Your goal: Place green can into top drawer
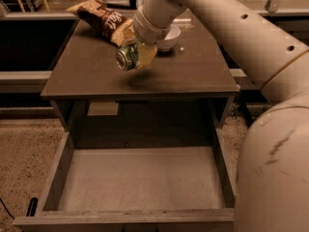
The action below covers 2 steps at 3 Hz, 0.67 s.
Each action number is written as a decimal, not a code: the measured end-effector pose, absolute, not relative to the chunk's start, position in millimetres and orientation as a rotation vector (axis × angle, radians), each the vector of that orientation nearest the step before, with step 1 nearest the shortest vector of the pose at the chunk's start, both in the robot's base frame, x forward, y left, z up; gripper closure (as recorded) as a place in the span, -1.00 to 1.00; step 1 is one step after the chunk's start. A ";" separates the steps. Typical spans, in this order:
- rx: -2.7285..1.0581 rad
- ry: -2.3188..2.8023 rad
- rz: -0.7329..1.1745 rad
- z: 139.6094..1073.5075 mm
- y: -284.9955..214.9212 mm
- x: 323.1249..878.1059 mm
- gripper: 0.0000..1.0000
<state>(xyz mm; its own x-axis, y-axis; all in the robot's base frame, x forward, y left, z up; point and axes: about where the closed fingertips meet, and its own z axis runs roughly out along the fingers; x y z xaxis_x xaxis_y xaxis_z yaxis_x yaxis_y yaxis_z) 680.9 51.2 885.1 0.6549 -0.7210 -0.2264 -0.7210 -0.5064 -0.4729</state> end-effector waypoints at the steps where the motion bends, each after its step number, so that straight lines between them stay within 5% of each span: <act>1: -2.435 1.093 0.061 888.4 26.2 637.1 0.24; 2: -2.592 1.045 0.139 869.7 -5.9 600.0 0.58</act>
Offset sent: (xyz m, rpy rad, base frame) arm -0.1335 -0.1097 -0.0349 -0.3185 0.2652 0.2876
